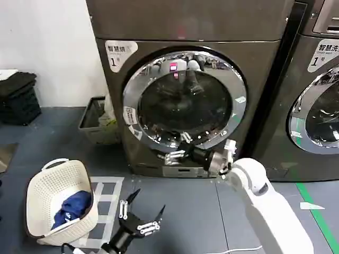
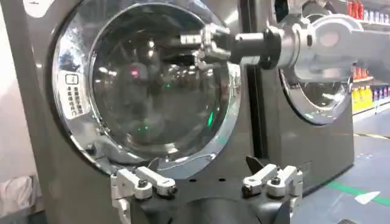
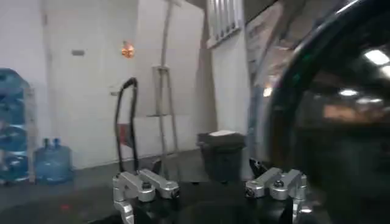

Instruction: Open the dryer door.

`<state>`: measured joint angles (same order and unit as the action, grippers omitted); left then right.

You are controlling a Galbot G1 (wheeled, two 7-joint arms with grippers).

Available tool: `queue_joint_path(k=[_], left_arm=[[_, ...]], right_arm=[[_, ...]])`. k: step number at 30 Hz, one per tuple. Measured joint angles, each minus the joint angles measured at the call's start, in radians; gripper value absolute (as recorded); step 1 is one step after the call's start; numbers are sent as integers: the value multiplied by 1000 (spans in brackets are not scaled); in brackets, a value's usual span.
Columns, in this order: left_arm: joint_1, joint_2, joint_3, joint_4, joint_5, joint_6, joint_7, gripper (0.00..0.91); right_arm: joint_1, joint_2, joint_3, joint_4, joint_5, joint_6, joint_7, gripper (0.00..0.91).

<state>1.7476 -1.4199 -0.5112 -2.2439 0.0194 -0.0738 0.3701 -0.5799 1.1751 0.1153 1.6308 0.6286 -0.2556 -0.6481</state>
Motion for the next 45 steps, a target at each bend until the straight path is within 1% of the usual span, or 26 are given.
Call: queue_joint_path(k=[3,7,8,16,27,37,45], left_arm=[[4,0,-1,-5,0,-1,0,907],[8,0,-1,-8,0,-2,0,907],[9,-1,-1,-8,0,-2,0,907],[10,-2,0,-9,1,-4,-1,907],[7,-1,0,-9,1,-4,-1,907],[2,-1,4,-7,0,-3,-1,907],[2,-3,4,-6,-2,-3,-1,907]], right_arm=[[30,13,-17,-41,0,15,-1,907],[72,35,-42,-103,2,66,-19,907],[81,40,-47,-119,1,71,-20,907],[141,77,-79,-233,-4,84,-17,907],[198,126,-106,-355,-26,102,-20,907],[229,168,-124,-421,-34,106,-20,907],[241,186,-133,-436,-35,102,-17,907]])
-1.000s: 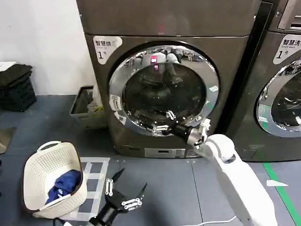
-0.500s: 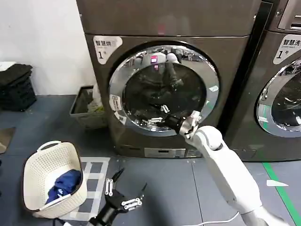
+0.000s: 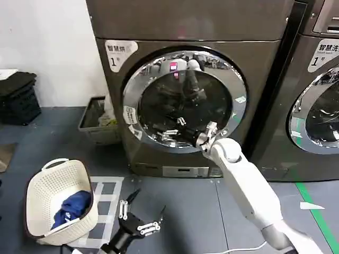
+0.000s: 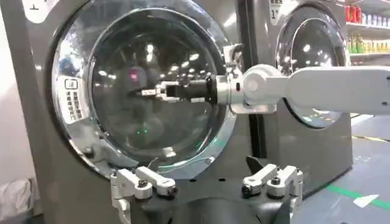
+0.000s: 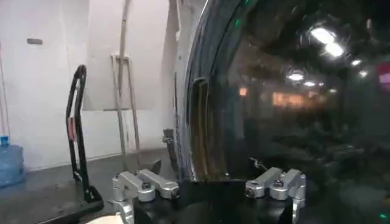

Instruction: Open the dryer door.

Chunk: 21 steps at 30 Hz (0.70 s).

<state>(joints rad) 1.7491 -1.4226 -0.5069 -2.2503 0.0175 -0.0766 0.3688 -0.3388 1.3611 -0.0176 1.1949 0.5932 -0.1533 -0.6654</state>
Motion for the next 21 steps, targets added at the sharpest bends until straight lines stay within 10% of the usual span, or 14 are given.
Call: queue_joint_path(k=[21], left_arm=[[-7,-3,1,5,-2,1,0,907]], right_arm=[[27,46,-41,-26,-5,-10,1,907]])
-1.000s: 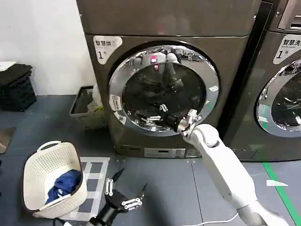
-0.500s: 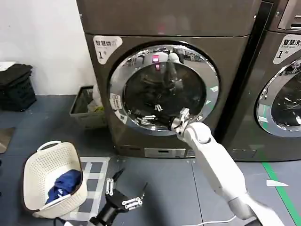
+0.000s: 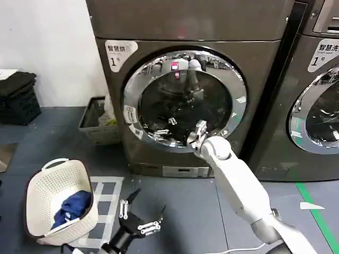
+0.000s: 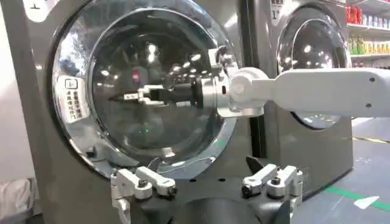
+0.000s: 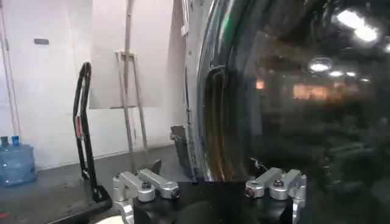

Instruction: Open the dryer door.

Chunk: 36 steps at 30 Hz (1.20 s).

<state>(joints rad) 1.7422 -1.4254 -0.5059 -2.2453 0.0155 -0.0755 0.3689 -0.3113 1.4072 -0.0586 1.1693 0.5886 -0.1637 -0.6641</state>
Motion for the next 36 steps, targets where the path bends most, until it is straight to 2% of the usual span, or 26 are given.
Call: queue_joint_path(k=[19,36], left_arm=[[-2,-3,2,2,-1,0,0,907],[2,-7,3,-4,-1,-1,0,907]], right_arm=[[38,45,-46,-40,-22,-13,2,907],[86,92,-83,-118,-32,1,1,907]])
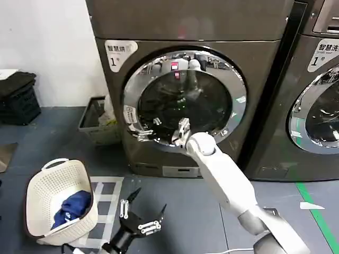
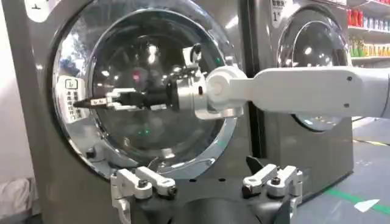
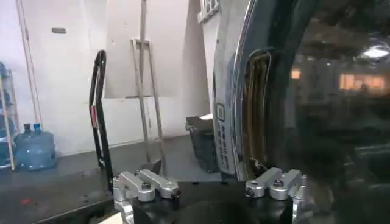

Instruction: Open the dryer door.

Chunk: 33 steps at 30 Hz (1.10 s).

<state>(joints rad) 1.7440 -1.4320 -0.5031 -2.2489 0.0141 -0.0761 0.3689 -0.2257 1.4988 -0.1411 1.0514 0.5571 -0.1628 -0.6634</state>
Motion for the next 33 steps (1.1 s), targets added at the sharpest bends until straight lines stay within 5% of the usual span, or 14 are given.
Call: queue_joint_path(k=[17,33], left_arm=[[1,-1,-5,-2,-2,-1,0,907],[37,1,-44,-18,-9,-2,-2,907]], right_arm=[[-3,-8,-55,17,10,2,-50,907],[-34,-132,-122,176,176,-9,-117,907]])
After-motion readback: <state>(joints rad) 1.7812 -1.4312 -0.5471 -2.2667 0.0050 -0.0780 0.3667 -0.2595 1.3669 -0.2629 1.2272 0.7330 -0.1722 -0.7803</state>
